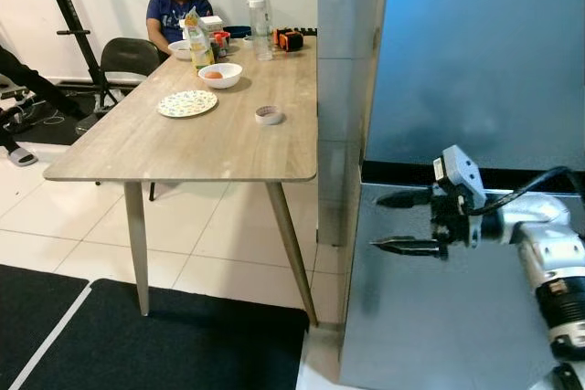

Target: Restocking fridge

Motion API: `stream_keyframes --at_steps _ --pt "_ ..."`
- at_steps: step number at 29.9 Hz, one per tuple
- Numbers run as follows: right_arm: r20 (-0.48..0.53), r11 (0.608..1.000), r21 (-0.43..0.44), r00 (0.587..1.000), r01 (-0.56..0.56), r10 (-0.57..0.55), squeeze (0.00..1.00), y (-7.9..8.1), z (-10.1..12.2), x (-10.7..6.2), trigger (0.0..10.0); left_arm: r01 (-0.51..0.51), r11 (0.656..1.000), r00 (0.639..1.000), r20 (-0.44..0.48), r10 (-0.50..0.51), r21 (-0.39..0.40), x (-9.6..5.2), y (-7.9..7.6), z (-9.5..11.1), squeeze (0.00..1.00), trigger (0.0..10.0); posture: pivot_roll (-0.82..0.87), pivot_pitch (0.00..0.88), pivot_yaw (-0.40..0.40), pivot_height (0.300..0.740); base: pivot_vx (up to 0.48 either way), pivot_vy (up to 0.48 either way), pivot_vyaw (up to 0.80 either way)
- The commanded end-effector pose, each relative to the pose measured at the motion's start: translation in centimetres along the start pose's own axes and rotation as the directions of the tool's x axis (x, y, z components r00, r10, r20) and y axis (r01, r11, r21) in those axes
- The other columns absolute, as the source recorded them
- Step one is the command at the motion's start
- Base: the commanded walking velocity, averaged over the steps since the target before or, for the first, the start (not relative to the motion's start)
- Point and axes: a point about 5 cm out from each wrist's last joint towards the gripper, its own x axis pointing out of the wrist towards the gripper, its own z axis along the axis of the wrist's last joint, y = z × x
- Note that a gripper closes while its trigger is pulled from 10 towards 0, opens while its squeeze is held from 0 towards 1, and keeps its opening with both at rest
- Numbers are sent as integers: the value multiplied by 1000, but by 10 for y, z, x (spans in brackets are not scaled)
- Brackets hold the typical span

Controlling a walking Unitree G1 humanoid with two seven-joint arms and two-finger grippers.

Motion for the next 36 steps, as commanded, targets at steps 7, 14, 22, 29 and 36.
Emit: stream_keyframes --at_steps 7,14,22,29,36 --pt "-72 991 -90 994 -94 88 1000 21 11 5 10000 9 1000 1000 -21 -9 0 -1 2 -5 0 10000 -99 0 8 740 0 0 0" --pt "-115 992 -126 993 -21 6 0 18 11 4 10000 14 1000 1000 -23 -14 -1 -1 2 -6 0 10000 -99 0 13 740 0 0 0" --pt "-191 957 -226 955 182 -227 0 -8 23 -16 10000 19 1000 999 -28 -19 -6 -1 2 -8 0 10000 -97 0 8 740 0 0 0" --pt "-267 926 -273 904 260 -332 0 -17 22 -24 10000 21 1000 999 -29 -21 -5 -1 2 -8 0 10000 -97 0 9 740 0 0 0" --pt "-348 921 -304 871 244 -346 0 -18 13 -17 10000 21 1000 999 -27 -21 -1 -1 2 -8 0 10000 -96 0 10 740 0 0 0"
